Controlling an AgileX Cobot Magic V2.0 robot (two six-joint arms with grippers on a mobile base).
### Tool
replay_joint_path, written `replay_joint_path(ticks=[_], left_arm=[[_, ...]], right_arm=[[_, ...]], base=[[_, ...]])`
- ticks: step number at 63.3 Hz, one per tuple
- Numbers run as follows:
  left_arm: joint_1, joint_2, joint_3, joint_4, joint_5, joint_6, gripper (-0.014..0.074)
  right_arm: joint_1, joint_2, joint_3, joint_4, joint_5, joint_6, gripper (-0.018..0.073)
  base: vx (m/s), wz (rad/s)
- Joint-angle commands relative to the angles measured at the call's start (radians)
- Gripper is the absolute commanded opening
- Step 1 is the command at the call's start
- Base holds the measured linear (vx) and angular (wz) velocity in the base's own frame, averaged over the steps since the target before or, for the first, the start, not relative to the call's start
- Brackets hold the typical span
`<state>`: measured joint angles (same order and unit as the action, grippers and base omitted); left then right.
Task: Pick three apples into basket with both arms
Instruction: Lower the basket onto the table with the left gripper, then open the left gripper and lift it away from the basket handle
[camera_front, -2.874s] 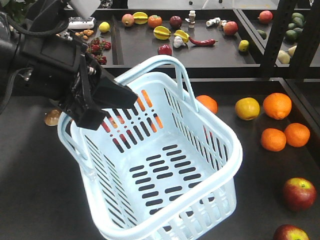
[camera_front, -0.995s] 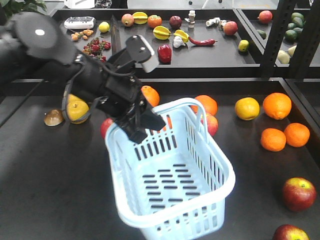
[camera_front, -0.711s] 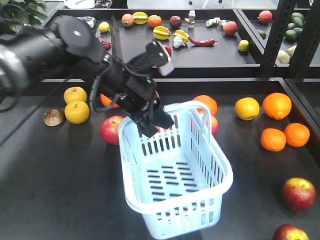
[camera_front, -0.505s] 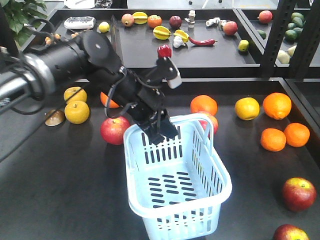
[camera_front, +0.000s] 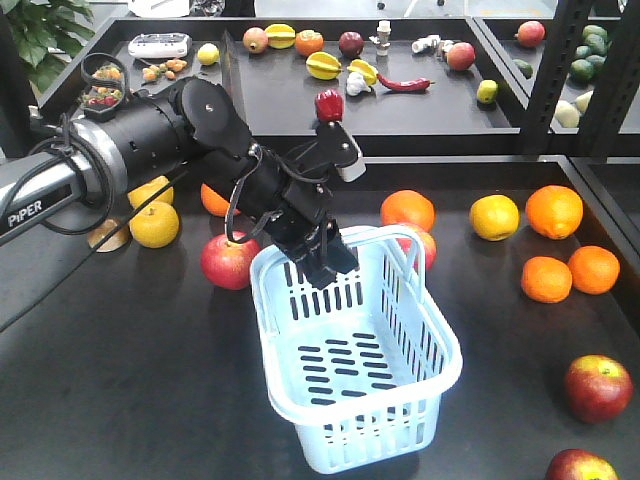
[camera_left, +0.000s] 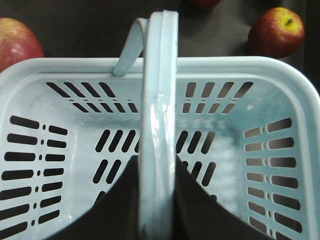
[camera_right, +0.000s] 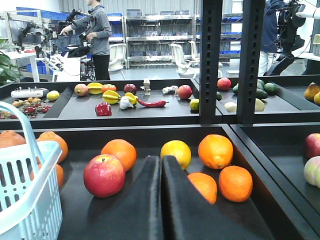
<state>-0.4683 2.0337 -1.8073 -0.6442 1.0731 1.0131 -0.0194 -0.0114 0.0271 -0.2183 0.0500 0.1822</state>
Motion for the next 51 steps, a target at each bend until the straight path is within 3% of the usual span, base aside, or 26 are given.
replay_joint_path(ticks=[1, 20, 32, 43, 51], left_arm=[[-0.003, -0.061, -0.039, -0.067, -0.037, 0.001, 0.0148], [-0.003, -0.064, -0.039, -0.068, -0.047, -0.004, 0.0363], [-0.003, -0.099, -0.059, -0.084, -0.043, -0.017, 0.0399], [-0.003, -0.165, -0.125, -0.094, -0.021, -0.131, 0.0398], [-0.003, -0.223, -0.134, -0.093, 0.056, -0.230, 0.0389]], right_arm=[[-0.007, -0.012, 0.013, -0.009, -0.071, -0.008, -0.0005], [-0.007, -0.012, 0.013, -0.009, -0.071, -0.008, -0.0005], [-0.007, -0.012, 0.013, -0.009, -0.071, -0.008, -0.0005], [-0.007, -0.012, 0.013, -0.009, -0.071, -0.008, -0.0005], [-0.007, -0.012, 0.013, -0.009, -0.071, -0.008, -0.0005]], base=[[0.00, 0.00], [0.00, 0.00], [0.00, 0.00], [0.00, 0.00], [0.00, 0.00]])
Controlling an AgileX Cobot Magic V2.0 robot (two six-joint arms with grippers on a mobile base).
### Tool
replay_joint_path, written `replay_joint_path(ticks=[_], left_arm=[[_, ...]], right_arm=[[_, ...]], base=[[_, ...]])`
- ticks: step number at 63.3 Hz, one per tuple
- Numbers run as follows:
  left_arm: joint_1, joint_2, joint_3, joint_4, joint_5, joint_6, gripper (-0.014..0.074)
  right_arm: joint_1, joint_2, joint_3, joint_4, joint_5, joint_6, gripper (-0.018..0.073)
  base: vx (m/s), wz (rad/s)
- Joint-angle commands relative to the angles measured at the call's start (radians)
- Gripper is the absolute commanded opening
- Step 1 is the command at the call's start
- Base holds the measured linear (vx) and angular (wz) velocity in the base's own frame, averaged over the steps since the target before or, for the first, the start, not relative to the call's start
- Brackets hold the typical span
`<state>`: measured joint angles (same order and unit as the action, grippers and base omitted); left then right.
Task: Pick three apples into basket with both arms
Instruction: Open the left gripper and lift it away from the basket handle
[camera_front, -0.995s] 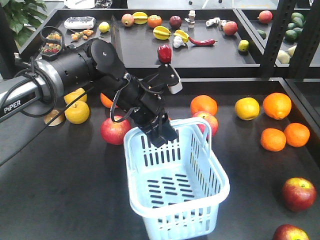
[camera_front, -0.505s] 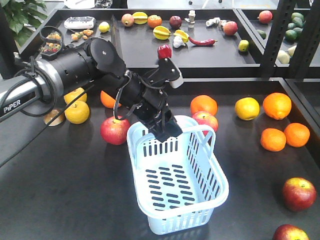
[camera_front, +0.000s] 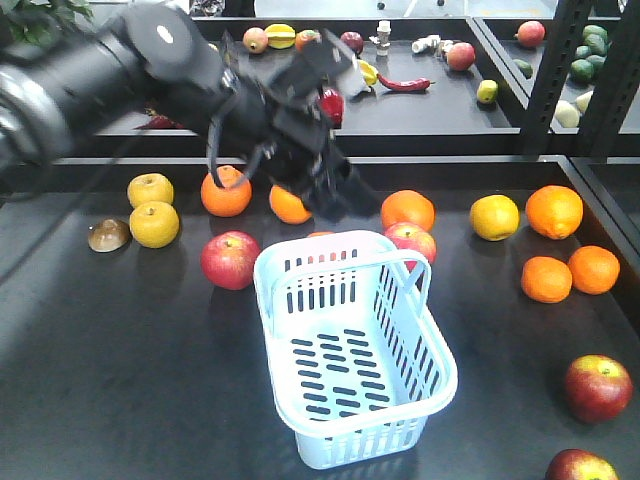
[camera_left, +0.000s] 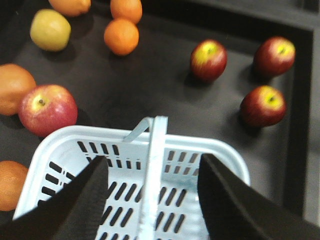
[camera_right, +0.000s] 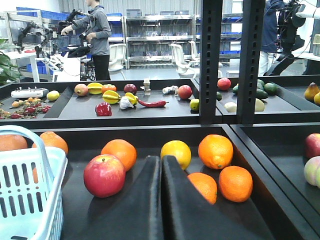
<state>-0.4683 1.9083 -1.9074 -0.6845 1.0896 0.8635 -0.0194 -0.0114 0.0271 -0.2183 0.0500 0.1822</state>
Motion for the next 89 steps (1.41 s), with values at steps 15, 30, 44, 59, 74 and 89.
replay_joint_path(ticks=[15, 30, 44, 59, 74, 89], left_arm=[[-0.003, -0.236, 0.022, -0.030, 0.164, -0.277, 0.0201], [-0.003, -0.469, 0.169, -0.028, 0.164, -0.277, -0.0008], [-0.003, -0.703, 0.502, 0.017, 0.143, -0.273, -0.0007], [-0.003, -0.953, 0.896, -0.004, -0.047, -0.279, -0.0007], [-0.003, -1.161, 1.245, -0.038, -0.263, -0.270, -0.0007], [-0.003, -1.280, 1.447, -0.050, -0.331, -0.269, -0.0006]], right_arm=[[-0.007, -0.012, 0.013, -0.009, -0.071, -0.008, -0.0005], [-0.007, -0.012, 0.013, -0.009, -0.071, -0.008, -0.0005], [-0.007, -0.012, 0.013, -0.009, -0.071, -0.008, -0.0005], [-0.007, -0.012, 0.013, -0.009, -0.071, -0.008, -0.0005], [-0.007, -0.012, 0.013, -0.009, -0.071, -0.008, -0.0005], [-0.007, -0.012, 0.013, -0.009, -0.071, -0.008, -0.0005]], base=[[0.00, 0.00], [0.00, 0.00], [0.00, 0.00], [0.00, 0.00], [0.00, 0.00], [0.00, 0.00]])
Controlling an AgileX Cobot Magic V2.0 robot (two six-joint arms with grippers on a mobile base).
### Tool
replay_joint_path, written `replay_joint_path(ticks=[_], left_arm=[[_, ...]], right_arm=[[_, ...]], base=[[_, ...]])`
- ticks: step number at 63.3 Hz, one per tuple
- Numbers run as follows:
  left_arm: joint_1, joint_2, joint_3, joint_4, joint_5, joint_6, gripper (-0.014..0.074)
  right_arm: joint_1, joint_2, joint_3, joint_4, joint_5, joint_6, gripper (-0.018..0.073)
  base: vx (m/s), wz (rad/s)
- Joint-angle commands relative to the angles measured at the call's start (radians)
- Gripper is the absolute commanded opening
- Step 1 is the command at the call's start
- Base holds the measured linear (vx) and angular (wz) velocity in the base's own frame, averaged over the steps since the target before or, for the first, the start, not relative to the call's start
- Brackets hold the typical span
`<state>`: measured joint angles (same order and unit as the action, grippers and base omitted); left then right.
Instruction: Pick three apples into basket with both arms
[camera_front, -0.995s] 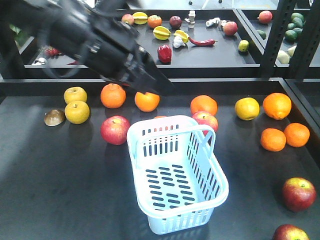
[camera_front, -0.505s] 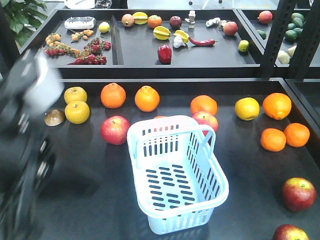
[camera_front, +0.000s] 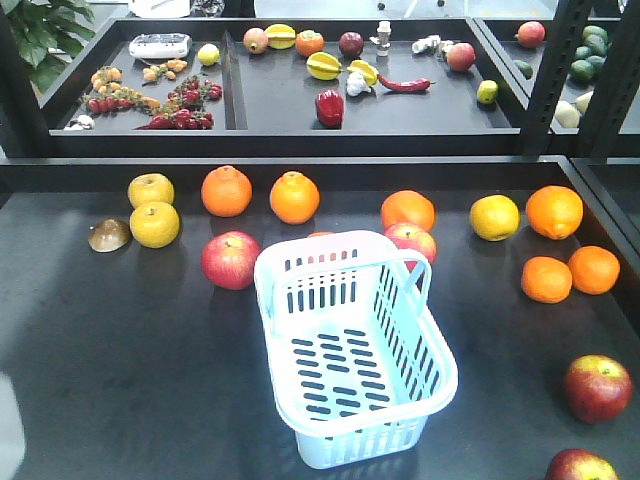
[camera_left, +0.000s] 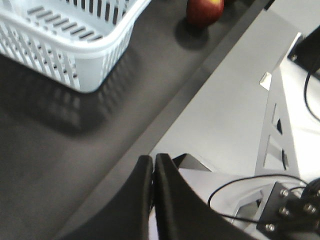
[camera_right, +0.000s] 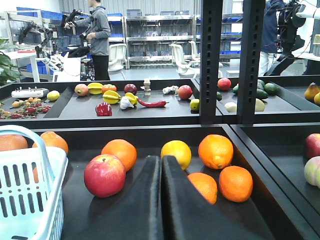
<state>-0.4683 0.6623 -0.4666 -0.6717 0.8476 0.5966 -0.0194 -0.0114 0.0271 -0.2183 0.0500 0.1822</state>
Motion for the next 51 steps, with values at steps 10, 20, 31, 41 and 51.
replay_joint_path(ticks=[10, 20, 31, 41, 51], left_arm=[[-0.003, -0.062, 0.005, -0.074, -0.151, -0.002, -0.0006], [-0.003, -0.062, 0.005, -0.072, -0.146, -0.002, -0.0006], [-0.003, -0.062, 0.005, -0.073, -0.147, -0.003, -0.0006], [-0.003, -0.062, 0.005, -0.073, -0.152, -0.003, -0.0006], [-0.003, -0.062, 0.005, -0.073, -0.154, -0.003, -0.0006]], right_arm=[[-0.007, -0.012, 0.013, -0.009, -0.071, -0.008, -0.0005], [-0.007, -0.012, 0.013, -0.009, -0.071, -0.008, -0.0005], [-0.007, -0.012, 0.013, -0.007, -0.084, -0.005, -0.0005], [-0.007, -0.012, 0.013, 0.122, -0.185, 0.167, -0.0005], [-0.007, -0.012, 0.013, 0.357, -0.308, 0.498, -0.0005]], base=[[0.00, 0.00], [0.00, 0.00], [0.00, 0.00], [0.00, 0.00], [0.00, 0.00]])
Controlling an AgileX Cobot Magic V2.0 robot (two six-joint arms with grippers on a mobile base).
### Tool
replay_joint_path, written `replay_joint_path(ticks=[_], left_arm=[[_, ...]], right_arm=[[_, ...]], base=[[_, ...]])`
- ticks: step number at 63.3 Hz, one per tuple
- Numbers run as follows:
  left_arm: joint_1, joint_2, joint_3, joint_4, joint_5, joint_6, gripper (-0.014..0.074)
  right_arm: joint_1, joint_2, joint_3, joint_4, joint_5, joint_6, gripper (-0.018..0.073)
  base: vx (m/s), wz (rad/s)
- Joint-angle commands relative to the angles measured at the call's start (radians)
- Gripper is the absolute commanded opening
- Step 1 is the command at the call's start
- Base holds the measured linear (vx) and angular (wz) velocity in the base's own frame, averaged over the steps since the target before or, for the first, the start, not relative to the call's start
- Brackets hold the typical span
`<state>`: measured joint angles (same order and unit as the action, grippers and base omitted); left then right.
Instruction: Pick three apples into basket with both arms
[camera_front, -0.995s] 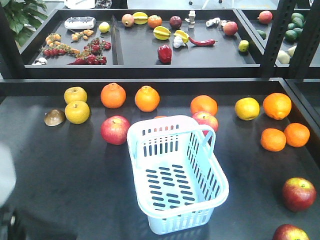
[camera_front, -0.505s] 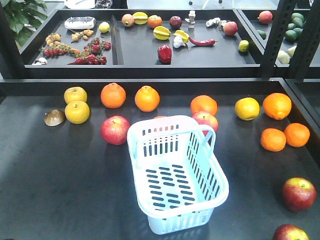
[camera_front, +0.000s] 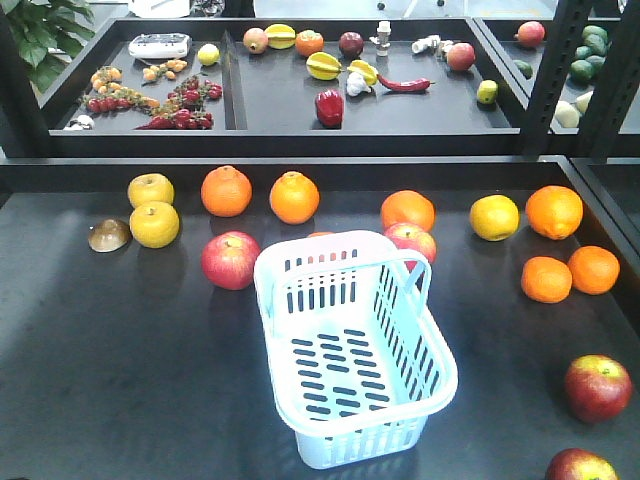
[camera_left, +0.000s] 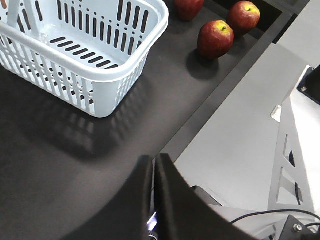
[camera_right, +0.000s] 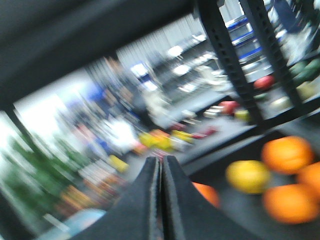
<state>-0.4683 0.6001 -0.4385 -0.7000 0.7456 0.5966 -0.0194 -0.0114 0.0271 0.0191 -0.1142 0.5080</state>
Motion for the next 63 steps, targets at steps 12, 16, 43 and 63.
replay_joint_path(ticks=[12, 16, 43, 63], left_arm=[[-0.003, 0.000, -0.023, -0.045, -0.052, -0.003, -0.0006], [-0.003, 0.000, -0.023, -0.045, -0.053, -0.003, -0.0006], [-0.003, 0.000, -0.023, -0.045, -0.063, -0.003, -0.0006], [-0.003, 0.000, -0.023, -0.045, -0.064, -0.003, -0.0006]], right_arm=[[0.004, -0.012, -0.009, 0.183, -0.175, 0.272, -0.0005], [0.021, -0.012, -0.064, 0.102, -0.109, 0.265, -0.0005], [0.203, 0.483, -0.804, -0.260, 0.984, -0.232, 0.0097], [0.206, 0.771, -0.819, -0.331, 1.073, -0.311, 0.0719]], base=[[0.00, 0.00], [0.00, 0.00], [0.00, 0.00], [0.00, 0.00]])
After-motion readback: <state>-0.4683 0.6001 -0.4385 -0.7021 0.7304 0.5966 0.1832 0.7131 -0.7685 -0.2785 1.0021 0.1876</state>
